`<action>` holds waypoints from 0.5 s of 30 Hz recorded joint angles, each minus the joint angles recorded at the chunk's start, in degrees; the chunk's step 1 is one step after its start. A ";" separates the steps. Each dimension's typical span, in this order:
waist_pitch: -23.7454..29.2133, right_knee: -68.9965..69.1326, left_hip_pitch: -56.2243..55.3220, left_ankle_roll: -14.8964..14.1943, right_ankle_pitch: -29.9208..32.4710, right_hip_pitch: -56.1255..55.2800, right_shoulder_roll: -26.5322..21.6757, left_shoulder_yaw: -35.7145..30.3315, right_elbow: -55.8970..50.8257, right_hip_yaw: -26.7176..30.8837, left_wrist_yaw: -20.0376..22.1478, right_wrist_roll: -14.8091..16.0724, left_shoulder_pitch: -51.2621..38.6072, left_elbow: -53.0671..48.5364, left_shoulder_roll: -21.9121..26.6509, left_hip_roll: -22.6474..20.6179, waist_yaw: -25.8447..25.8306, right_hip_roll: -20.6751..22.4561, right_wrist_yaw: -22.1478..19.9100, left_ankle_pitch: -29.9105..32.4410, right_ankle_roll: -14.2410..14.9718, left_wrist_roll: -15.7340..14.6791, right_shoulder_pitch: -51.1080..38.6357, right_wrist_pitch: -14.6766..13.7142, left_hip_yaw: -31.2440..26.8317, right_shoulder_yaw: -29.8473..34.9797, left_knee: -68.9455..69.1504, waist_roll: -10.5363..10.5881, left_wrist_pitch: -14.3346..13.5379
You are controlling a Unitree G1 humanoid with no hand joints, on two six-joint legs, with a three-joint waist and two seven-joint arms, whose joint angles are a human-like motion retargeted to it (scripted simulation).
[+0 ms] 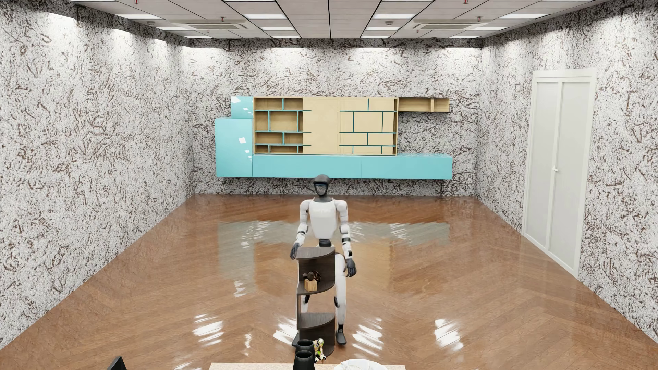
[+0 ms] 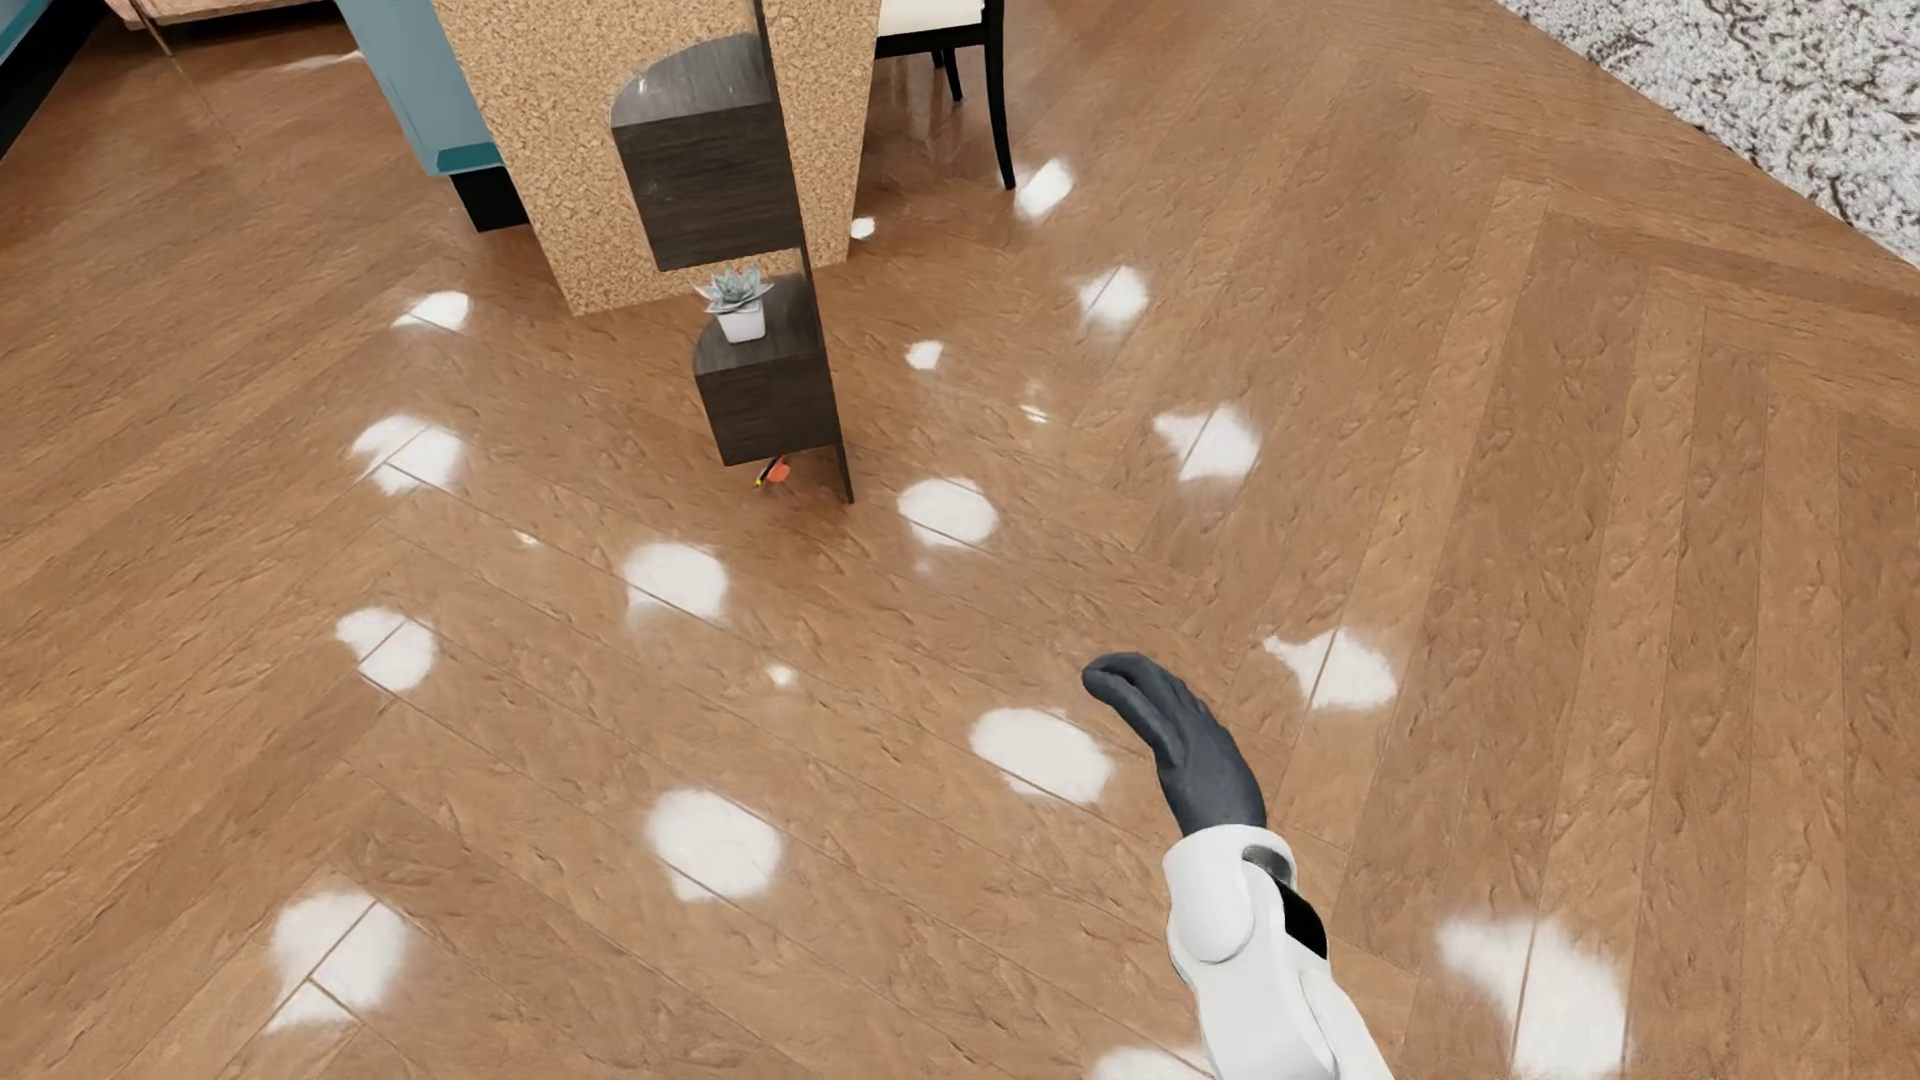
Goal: Walk towards the shelves
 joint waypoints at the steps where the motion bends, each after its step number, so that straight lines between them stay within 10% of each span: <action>1: -0.10 -0.31 1.25 -0.13 -1.19 0.60 -0.50 -2.39 3.06 0.21 -1.93 -2.29 -0.68 0.59 0.58 -0.82 -0.25 -0.59 0.89 0.51 1.87 1.72 0.43 2.23 0.51 0.52 -2.25 -0.42 -1.01; 4: -0.45 5.69 4.14 -0.28 -7.46 2.79 -2.34 -5.44 17.16 -2.18 -3.59 -8.87 -3.01 -0.16 1.68 -3.29 -0.66 -3.71 8.78 1.47 -1.71 3.11 2.55 10.06 -0.73 3.72 -7.37 -1.76 -3.56; 7: -1.46 0.79 6.00 -0.34 -9.29 9.71 -1.72 -2.75 31.53 -6.73 -0.28 -4.11 -5.42 -3.05 0.42 -5.94 -0.50 -6.64 12.10 2.89 -0.08 -0.02 7.86 15.49 -5.01 2.93 -12.08 -3.33 -4.61; 15: -2.79 -7.20 4.72 -1.18 -10.52 17.05 -1.39 4.55 42.12 -16.53 4.42 1.52 -0.51 -2.79 -2.33 -6.34 -0.87 -7.84 17.11 2.46 -1.60 -4.94 15.94 16.33 -12.02 7.24 -10.99 -5.09 -4.49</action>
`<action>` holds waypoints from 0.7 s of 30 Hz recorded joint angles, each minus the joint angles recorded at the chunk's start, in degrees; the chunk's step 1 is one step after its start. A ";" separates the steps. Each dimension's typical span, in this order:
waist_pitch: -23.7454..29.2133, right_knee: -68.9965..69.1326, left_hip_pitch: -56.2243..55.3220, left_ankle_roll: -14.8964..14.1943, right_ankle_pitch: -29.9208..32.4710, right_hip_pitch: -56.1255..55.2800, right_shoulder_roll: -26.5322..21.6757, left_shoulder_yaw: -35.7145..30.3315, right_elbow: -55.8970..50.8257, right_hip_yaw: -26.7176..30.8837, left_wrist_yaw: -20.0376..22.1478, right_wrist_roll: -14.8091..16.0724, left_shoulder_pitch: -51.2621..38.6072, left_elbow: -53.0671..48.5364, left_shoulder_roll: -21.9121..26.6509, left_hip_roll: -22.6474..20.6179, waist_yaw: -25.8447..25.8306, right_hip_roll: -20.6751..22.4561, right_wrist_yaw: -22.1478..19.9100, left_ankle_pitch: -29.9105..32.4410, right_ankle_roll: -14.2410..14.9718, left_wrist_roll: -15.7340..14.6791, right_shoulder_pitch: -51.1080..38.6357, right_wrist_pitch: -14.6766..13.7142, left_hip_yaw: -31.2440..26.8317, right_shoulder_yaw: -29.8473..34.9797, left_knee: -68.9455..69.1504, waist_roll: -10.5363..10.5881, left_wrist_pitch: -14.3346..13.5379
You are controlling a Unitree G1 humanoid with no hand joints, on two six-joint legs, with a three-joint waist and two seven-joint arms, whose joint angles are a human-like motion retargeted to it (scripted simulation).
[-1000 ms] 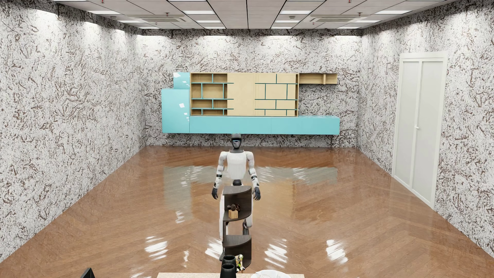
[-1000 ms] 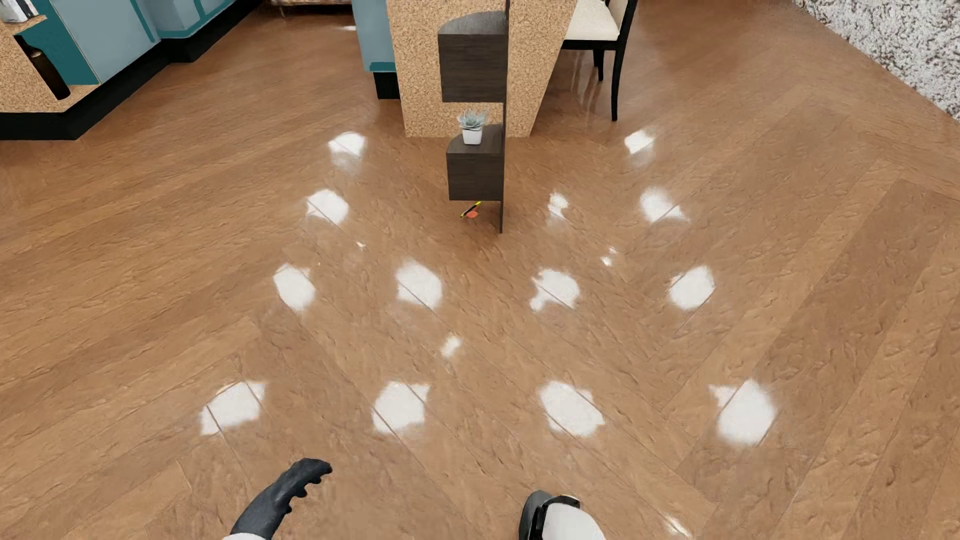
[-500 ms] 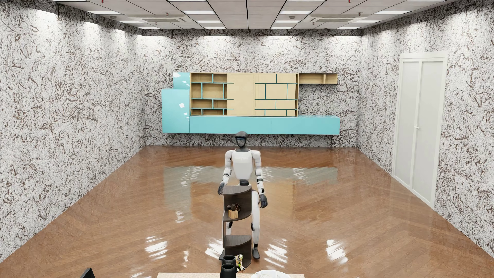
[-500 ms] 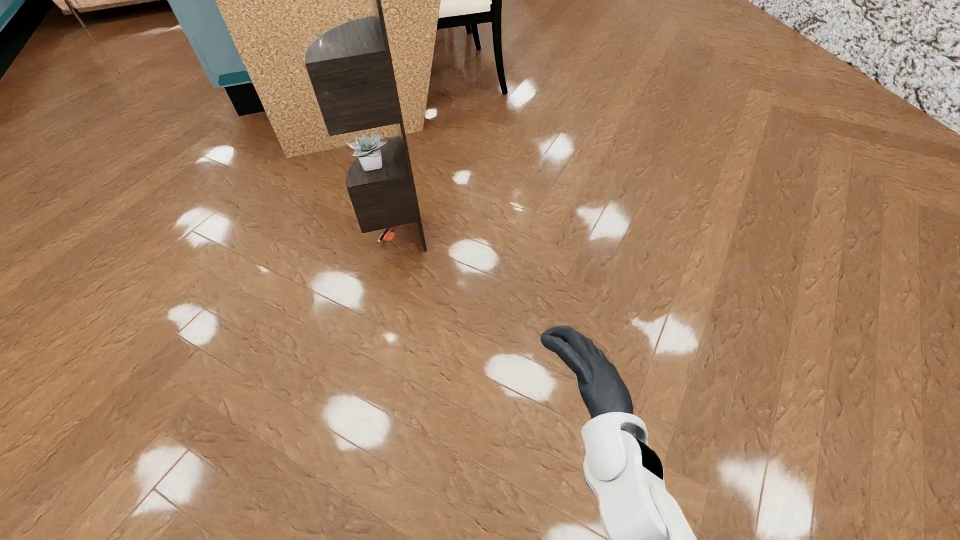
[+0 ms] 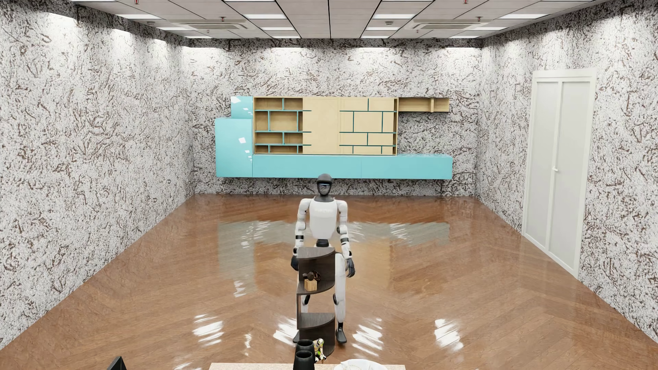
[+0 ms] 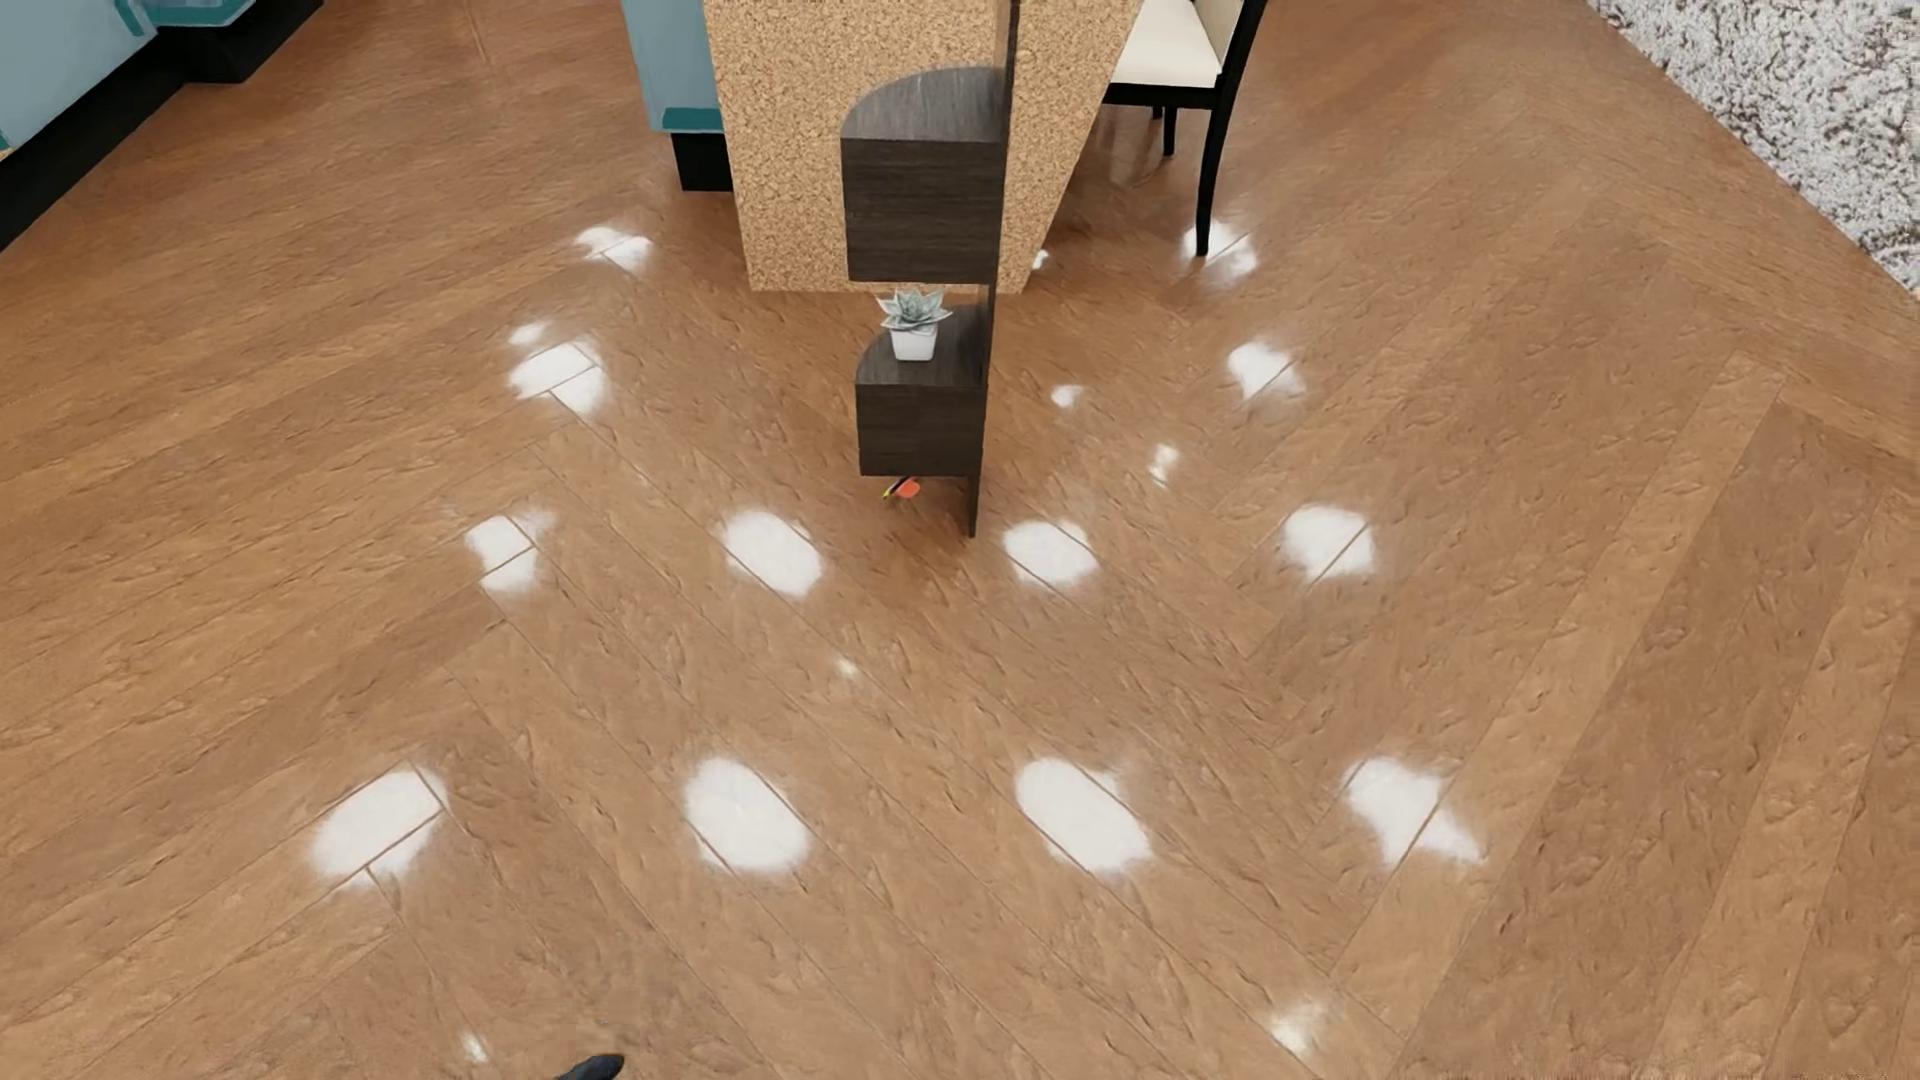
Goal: Walk towards the shelves
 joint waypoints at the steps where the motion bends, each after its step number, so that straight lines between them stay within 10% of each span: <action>1: -0.02 0.07 0.30 -0.15 -0.20 0.09 -0.19 0.48 -1.19 0.16 -0.89 0.13 0.82 1.98 0.02 0.26 -0.18 0.23 -2.50 -0.12 -0.13 0.78 -0.83 -0.08 0.32 -0.66 0.00 0.10 1.78; 6: -0.04 0.04 0.94 -0.75 -0.78 -0.12 -1.03 0.31 -8.88 2.18 -7.85 0.17 3.92 9.07 0.65 1.93 -0.51 1.83 -11.24 -1.31 -0.46 6.72 -8.07 -4.02 2.50 -2.50 1.03 0.97 7.95; 13: 0.00 0.55 0.71 -1.39 -1.52 -0.70 -1.29 1.48 -17.20 2.04 -3.26 -0.30 4.67 1.75 -0.65 2.80 0.36 2.69 -13.34 -0.92 -1.06 6.07 -11.39 -7.71 2.60 -2.35 0.48 2.05 2.03; 21: 0.40 1.49 -0.50 -2.24 -3.24 0.04 -0.94 -3.41 -4.83 -2.30 -3.48 1.65 2.31 -5.49 1.44 2.12 0.24 1.76 -10.47 -0.72 -1.74 2.69 -7.37 -2.97 -1.63 0.47 0.33 2.83 -2.31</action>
